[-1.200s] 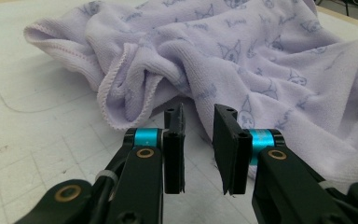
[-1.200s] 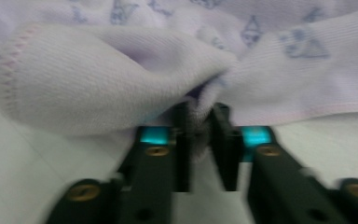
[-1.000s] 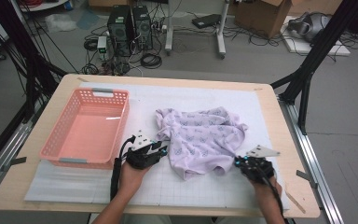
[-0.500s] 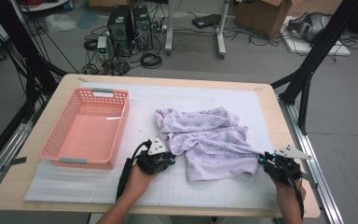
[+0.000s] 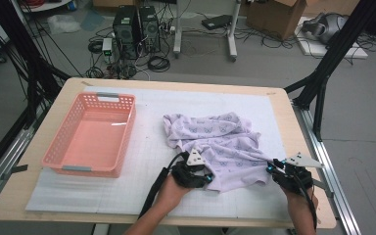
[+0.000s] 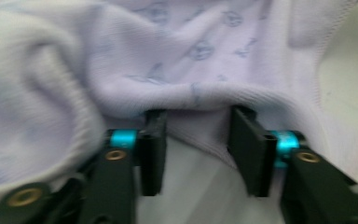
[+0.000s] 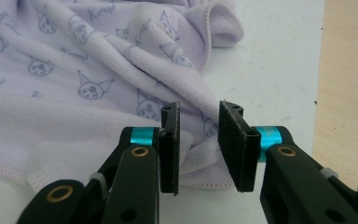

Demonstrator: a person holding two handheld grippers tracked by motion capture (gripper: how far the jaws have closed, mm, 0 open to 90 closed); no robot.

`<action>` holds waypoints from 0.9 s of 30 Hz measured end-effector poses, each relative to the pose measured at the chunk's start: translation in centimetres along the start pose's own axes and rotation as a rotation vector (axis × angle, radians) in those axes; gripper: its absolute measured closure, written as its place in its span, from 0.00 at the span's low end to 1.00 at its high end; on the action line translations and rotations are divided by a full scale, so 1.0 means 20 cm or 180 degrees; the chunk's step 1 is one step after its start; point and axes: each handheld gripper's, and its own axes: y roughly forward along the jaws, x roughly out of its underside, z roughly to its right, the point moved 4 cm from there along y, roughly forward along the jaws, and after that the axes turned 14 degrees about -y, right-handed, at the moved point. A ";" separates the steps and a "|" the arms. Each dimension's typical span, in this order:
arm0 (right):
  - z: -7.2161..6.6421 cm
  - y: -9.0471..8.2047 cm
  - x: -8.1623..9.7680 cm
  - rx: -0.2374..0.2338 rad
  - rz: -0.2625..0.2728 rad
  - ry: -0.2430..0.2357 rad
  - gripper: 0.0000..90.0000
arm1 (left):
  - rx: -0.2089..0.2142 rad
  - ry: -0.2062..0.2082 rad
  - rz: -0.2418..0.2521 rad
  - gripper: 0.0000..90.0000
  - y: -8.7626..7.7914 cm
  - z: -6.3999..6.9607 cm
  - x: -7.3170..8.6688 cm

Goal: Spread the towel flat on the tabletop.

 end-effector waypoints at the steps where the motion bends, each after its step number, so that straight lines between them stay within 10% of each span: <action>1: 0.00 0.00 0.00 0.0000 0.0000 0.0000 0.76 | -0.0029 0.0068 -0.0001 0.57 0.01 0.02 0.00; 9: 0.01 -0.01 0.01 -0.0044 0.0038 0.0036 0.76 | -0.0076 0.0033 -0.0067 0.60 0.07 0.11 -0.03; 13: 0.01 -0.01 0.00 -0.0067 0.0058 0.0061 0.76 | 0.0028 0.0042 -0.0142 0.92 0.07 0.14 -0.03; 27: -0.01 0.00 0.01 -0.0110 0.0055 0.0103 0.76 | -0.0403 -0.0463 0.0170 0.93 -0.41 -0.23 0.15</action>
